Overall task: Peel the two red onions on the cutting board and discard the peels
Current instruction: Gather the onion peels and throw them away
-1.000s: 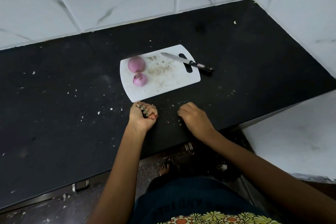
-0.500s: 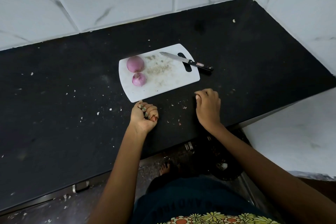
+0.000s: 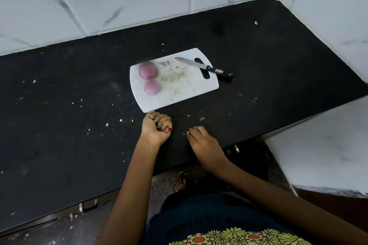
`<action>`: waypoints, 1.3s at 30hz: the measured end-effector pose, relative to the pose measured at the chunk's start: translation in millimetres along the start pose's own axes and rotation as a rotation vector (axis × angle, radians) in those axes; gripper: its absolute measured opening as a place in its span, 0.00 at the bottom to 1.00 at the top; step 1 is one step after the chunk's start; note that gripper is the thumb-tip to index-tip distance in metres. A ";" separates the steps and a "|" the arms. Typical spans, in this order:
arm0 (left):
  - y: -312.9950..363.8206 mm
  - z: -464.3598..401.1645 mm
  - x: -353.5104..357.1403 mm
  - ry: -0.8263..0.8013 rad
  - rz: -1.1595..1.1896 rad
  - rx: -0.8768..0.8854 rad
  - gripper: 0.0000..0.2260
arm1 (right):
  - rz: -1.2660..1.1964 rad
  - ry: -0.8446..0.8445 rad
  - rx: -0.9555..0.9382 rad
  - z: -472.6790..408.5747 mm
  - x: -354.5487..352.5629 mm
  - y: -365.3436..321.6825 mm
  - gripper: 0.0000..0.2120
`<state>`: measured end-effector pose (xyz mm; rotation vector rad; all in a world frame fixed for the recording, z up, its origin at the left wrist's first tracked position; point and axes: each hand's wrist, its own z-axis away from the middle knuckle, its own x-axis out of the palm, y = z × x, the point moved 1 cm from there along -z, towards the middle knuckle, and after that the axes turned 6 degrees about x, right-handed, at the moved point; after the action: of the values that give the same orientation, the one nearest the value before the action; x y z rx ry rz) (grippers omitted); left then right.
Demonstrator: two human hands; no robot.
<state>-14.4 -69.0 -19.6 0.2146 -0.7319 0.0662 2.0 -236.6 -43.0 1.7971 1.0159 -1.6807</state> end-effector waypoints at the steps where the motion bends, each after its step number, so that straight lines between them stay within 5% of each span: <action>1: -0.4 0.0 0.0 -0.002 -0.001 0.001 0.28 | -0.037 -0.033 0.015 -0.8 -3.2 1.8 0.09; 14: -10.8 1.8 -0.8 -0.030 -0.012 -0.023 0.25 | -0.314 -0.191 0.360 -43.4 -28.9 9.1 0.16; 19: -19.5 2.5 5.6 -0.003 0.021 0.014 0.19 | -0.999 -0.195 0.806 -60.1 -41.8 19.7 0.06; 23: -25.6 5.5 15.6 -0.012 -0.034 0.048 0.18 | -1.017 0.078 0.666 -59.7 -64.3 -2.0 0.05; 29: -32.8 31.3 38.2 -0.152 -0.029 -0.017 0.15 | -0.972 0.214 0.442 -64.7 -66.8 -36.9 0.05; 33: -42.3 40.1 48.1 -0.264 -0.040 -0.094 0.21 | -0.823 0.299 0.540 -63.9 -63.0 -42.9 0.11; 39: -76.1 38.4 61.2 -0.316 -0.089 -0.008 0.11 | -1.124 0.339 0.640 -47.4 -83.2 -22.1 0.17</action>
<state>16.2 -152.5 36.0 0.2524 -1.0364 -0.0566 16.9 -203.0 48.1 2.0826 2.0805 -2.6100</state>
